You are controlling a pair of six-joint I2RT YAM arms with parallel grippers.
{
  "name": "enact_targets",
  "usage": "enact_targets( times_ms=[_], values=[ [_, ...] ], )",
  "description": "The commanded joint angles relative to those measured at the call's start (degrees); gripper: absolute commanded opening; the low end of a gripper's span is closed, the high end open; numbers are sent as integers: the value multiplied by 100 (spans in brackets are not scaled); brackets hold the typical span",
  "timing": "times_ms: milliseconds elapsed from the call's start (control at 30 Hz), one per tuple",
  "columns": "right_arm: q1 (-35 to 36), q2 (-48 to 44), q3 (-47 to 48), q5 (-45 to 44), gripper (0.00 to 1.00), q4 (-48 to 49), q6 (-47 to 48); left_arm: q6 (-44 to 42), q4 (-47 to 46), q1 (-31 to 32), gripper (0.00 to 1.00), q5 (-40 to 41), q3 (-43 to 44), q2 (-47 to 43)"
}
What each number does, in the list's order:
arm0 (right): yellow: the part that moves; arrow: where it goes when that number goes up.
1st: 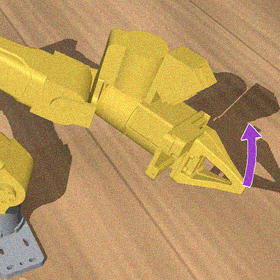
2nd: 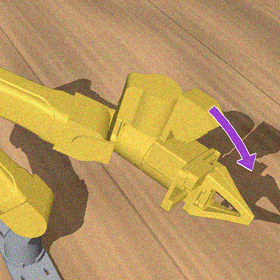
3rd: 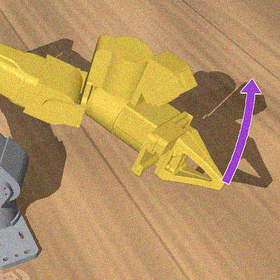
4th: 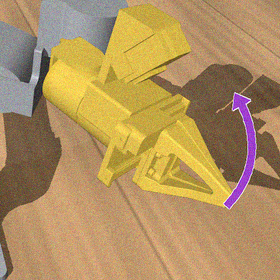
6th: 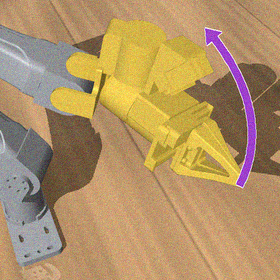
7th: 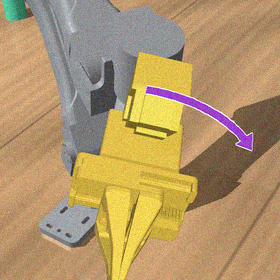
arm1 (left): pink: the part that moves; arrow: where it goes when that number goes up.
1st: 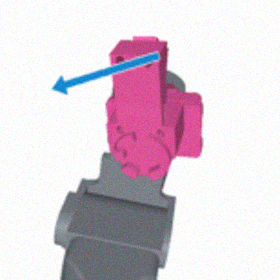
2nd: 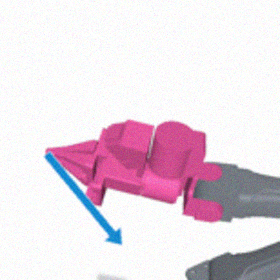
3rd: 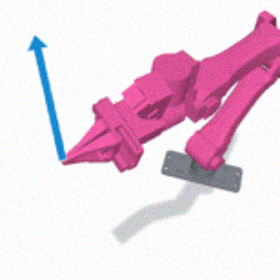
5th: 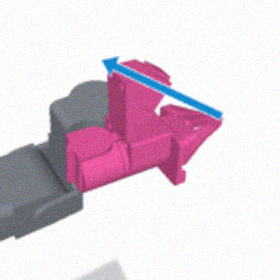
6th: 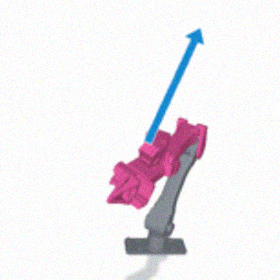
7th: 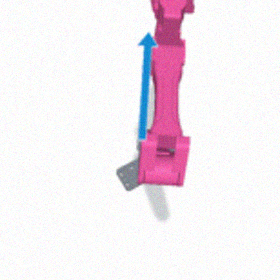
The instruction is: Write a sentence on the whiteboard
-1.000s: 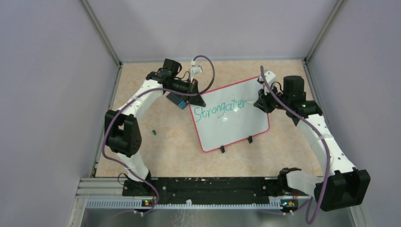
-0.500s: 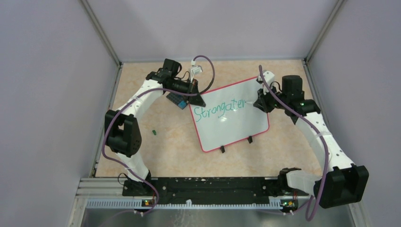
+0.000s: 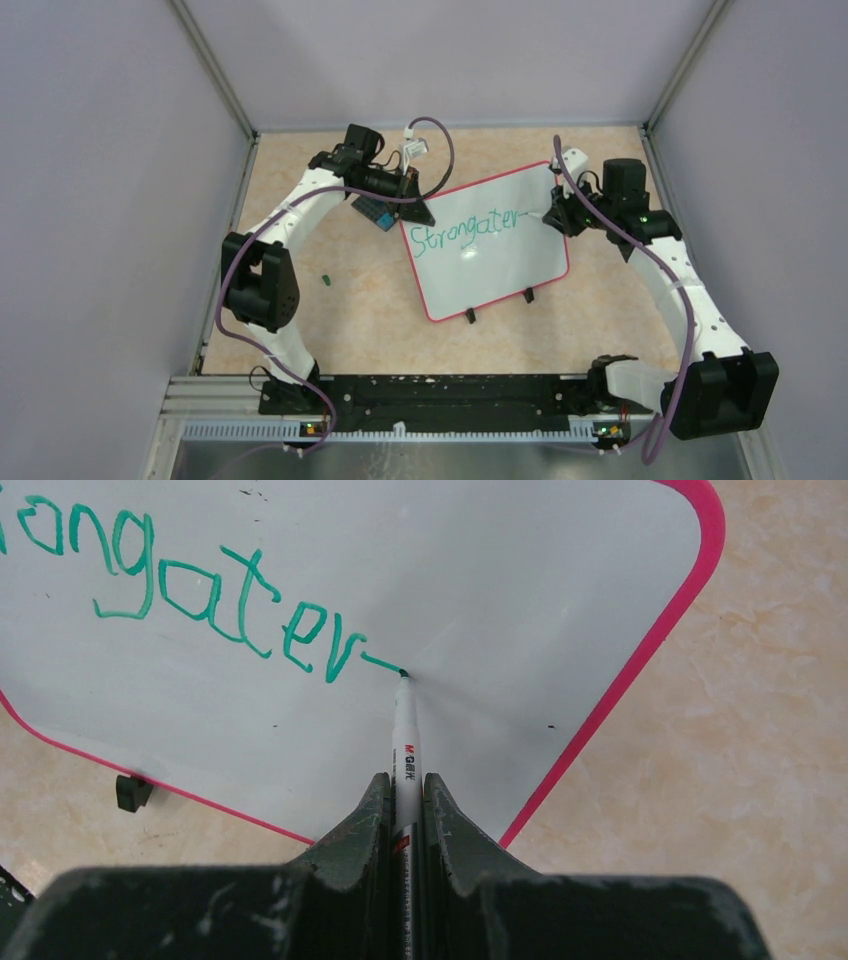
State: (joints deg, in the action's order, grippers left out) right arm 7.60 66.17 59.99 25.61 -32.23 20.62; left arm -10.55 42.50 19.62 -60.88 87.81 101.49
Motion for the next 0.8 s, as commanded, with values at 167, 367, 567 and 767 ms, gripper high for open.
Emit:
enact_targets(
  times_ms=[167, 367, 567, 767],
  values=[
    [-40, 187, 356, 70, 0, 326, -112, -321, 92, 69, 0, 179, -45, 37],
    [-39, 212, 405, 143, 0, 379, -193, -330, 92, 69, 0, 185, -37, 37],
    [74, 234, 447, 190, 0, 357, -208, -324, 102, 68, 0, 165, 2, 68],
    [186, 234, 444, 199, 0, 315, -199, -343, 118, 68, 0, 178, -7, 55]
  ],
)
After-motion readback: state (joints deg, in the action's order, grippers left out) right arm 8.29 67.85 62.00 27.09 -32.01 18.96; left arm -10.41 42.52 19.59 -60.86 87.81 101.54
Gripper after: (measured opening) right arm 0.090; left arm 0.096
